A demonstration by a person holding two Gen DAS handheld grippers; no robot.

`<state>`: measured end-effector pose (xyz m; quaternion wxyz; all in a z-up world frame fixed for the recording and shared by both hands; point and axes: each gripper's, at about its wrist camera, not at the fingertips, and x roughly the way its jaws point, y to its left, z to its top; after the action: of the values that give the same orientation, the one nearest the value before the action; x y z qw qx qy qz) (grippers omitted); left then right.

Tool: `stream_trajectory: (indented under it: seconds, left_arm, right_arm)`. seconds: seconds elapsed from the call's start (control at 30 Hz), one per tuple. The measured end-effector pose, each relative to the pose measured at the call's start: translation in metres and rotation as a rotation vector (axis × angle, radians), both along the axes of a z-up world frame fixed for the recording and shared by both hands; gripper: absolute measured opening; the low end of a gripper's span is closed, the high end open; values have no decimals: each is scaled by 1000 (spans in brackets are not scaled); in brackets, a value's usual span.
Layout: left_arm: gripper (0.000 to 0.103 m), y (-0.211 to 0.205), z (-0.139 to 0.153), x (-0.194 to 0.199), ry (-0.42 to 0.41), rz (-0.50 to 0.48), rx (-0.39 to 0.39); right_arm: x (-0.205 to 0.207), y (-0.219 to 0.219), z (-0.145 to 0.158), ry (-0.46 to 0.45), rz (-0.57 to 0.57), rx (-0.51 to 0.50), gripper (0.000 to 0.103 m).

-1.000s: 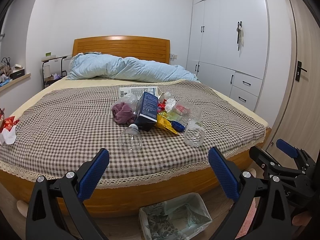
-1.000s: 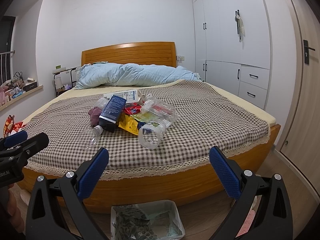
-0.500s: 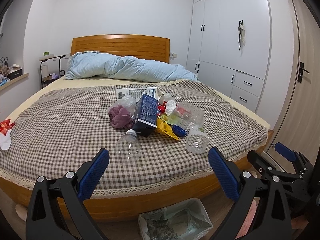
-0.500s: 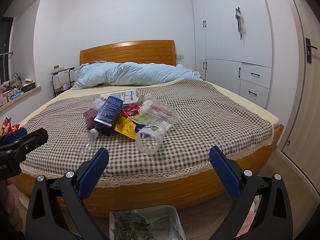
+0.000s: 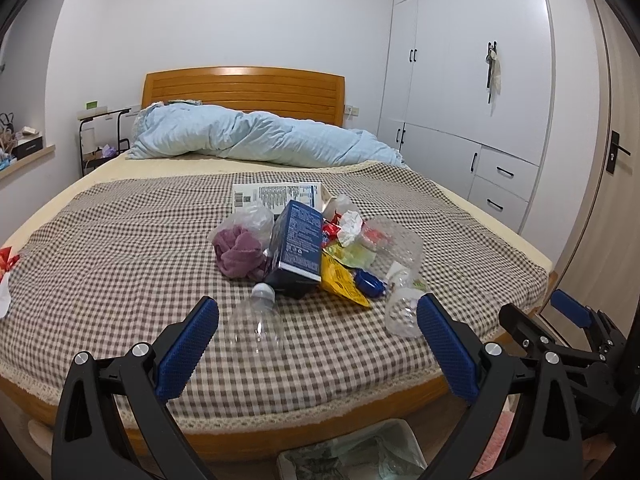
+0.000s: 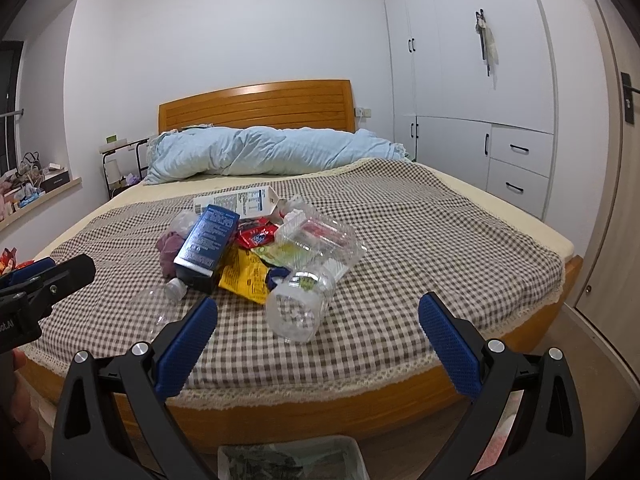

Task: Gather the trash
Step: 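Move both tools toward the pile of trash on the bed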

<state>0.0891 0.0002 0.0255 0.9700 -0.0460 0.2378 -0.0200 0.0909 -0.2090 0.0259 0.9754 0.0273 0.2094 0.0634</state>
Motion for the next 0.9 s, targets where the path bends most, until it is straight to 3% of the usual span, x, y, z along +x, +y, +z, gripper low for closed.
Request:
stream_trajectory:
  seconds: [0.37, 0.9]
  left_arm:
    - [96, 21, 11, 50, 12, 14, 2]
    - [96, 62, 29, 143, 90, 15, 75]
  right_arm:
    - [54, 7, 12, -13, 33, -12, 97]
    - [134, 13, 19, -11, 38, -38, 97]
